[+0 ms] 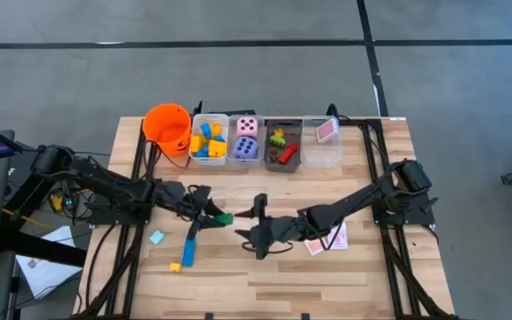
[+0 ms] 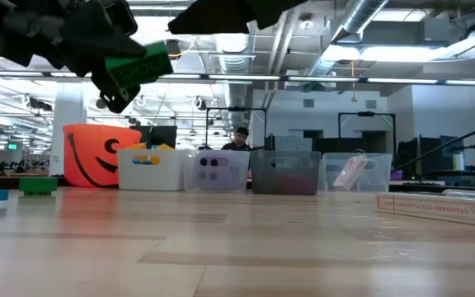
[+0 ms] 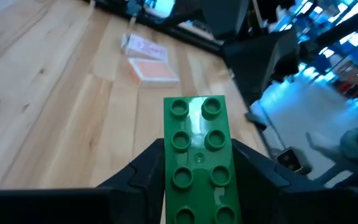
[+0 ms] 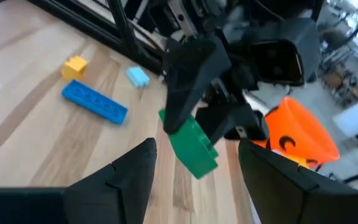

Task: Pick & Place Toys
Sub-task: Put the green game piece into the black bin

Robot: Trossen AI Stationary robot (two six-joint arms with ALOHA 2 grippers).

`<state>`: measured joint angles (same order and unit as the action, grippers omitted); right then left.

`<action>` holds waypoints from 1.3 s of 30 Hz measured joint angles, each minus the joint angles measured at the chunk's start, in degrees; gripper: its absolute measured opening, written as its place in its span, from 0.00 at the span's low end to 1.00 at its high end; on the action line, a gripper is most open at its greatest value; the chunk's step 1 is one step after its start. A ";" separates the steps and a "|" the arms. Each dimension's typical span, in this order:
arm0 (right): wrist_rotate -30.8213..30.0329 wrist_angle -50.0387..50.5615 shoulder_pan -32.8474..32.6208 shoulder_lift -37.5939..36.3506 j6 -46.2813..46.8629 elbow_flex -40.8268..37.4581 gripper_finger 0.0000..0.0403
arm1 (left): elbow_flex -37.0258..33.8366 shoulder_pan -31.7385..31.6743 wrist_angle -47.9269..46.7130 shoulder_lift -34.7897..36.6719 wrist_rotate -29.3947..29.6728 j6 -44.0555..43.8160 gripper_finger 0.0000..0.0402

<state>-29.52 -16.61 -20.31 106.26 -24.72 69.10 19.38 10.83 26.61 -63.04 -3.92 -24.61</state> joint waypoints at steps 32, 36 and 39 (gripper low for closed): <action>6.20 -1.49 2.28 0.00 0.75 0.00 0.57 | 0.02 0.00 18.06 -7.27 -3.65 -2.75 0.33; 10.84 -1.67 3.08 0.00 3.01 0.00 0.57 | 0.02 0.00 18.42 -7.25 -3.78 -2.55 0.33; 13.81 -1.78 4.05 -0.02 5.49 0.00 0.57 | 0.02 0.00 18.44 -7.25 -3.79 -2.38 0.33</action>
<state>-15.71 -18.39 -16.26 106.24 -19.24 69.10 19.40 10.83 45.05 -70.28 -7.71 -26.98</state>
